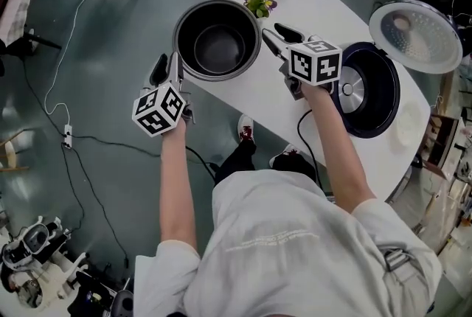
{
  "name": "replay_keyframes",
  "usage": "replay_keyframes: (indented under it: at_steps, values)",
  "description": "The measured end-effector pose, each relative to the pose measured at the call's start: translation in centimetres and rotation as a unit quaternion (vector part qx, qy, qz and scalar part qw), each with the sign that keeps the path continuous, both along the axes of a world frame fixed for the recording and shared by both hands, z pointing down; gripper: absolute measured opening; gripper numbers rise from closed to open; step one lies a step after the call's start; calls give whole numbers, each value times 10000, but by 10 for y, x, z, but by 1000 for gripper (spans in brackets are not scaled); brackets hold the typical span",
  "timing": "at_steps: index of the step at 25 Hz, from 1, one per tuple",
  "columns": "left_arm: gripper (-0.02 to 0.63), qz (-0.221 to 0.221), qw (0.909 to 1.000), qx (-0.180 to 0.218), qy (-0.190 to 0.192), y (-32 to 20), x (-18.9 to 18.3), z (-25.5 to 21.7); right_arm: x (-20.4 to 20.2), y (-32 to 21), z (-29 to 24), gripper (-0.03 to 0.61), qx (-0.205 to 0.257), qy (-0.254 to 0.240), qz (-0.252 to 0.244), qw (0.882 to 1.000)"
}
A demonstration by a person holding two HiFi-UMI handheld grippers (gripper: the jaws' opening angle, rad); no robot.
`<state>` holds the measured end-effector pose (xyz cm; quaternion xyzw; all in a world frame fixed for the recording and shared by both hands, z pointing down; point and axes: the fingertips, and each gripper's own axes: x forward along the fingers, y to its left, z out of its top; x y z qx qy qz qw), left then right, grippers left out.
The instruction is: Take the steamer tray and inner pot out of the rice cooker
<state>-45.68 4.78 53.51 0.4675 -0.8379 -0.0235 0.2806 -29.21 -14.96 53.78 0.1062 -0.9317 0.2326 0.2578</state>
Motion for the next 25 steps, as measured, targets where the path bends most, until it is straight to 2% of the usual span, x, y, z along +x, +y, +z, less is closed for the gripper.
replay_keyframes:
  at_steps: [4,7,13,16,20,25]
  values:
    - [141,318,9977,-28,-597,-13,10,-34,17,5,-35,173,160,-326,66,9993]
    - [141,778,9924,103,-943,-41,27,-63,33,-2,-68,173,435,-534,225,9974]
    - [140,1746,9753,471,-1270,-98,85,-108,96,-24,-128,166,1017,-804,735,9888]
    - [131,2256,9630,685,-1305,-127,123,-124,144,-42,-146,149,1291,-800,1173,9814]
    - [123,2958,9411,898,-1367,-168,177,-143,218,-66,-157,143,1558,-638,1854,9681]
    - [123,3596,9168,1051,-1380,-203,244,-161,300,-81,-171,133,1763,-510,2459,9518]
